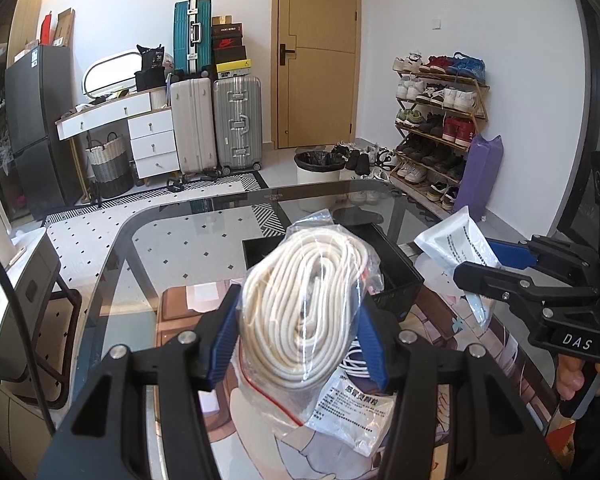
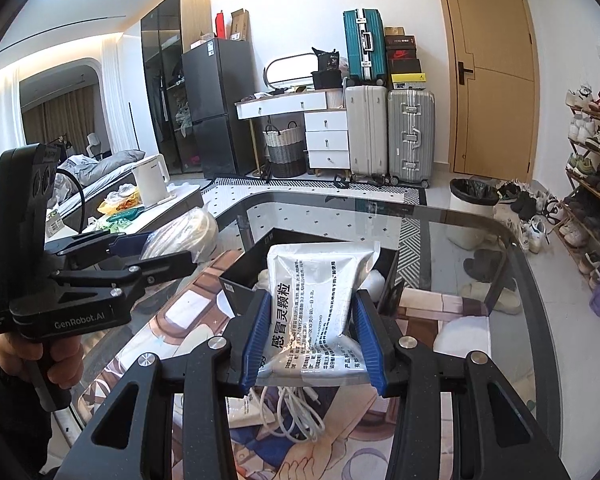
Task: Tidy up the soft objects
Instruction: 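Lift and carry the rope bag and sachet in both grippers over the box, then open both grippers to drop the rope bag and sachet into the box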
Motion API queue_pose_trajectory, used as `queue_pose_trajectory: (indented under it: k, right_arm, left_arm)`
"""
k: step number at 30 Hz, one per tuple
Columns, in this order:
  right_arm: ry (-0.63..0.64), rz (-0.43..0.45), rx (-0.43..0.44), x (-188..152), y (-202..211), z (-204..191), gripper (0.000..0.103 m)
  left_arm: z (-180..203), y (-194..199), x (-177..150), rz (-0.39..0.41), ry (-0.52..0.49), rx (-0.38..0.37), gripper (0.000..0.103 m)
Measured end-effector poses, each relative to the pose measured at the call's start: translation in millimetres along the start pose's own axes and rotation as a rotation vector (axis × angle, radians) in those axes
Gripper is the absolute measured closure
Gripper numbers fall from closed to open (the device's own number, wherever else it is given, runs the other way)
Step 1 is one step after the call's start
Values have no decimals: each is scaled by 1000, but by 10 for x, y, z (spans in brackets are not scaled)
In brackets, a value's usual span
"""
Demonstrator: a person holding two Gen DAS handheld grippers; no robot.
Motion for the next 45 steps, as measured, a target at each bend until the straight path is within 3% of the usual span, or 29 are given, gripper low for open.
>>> queue_pose_trajectory:
  k: [25, 38, 45]
  right_arm:
    - [-30, 26, -20, 249, -258, 218, 61]
    - [-42, 23, -30, 333, -671, 329, 61]
    - [-17, -37, -41, 223, -1003, 349, 61]
  left_arm:
    - [-35, -482, 180, -22, 25, 1, 50]
    - [-21, -957, 207, -51, 54, 4, 50]
    - [-30, -1213, 193, -73, 59, 28, 50]
Point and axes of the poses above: each gripper's, at about its wrist camera, not at the fingertips, and y roughly against the way its jaws point, z to its right, x to its top, the point moved 6 cm from there along -y, roughly the way its jaws point, and after that the axes turned 5 degrees about x, right-handed, at the moved point
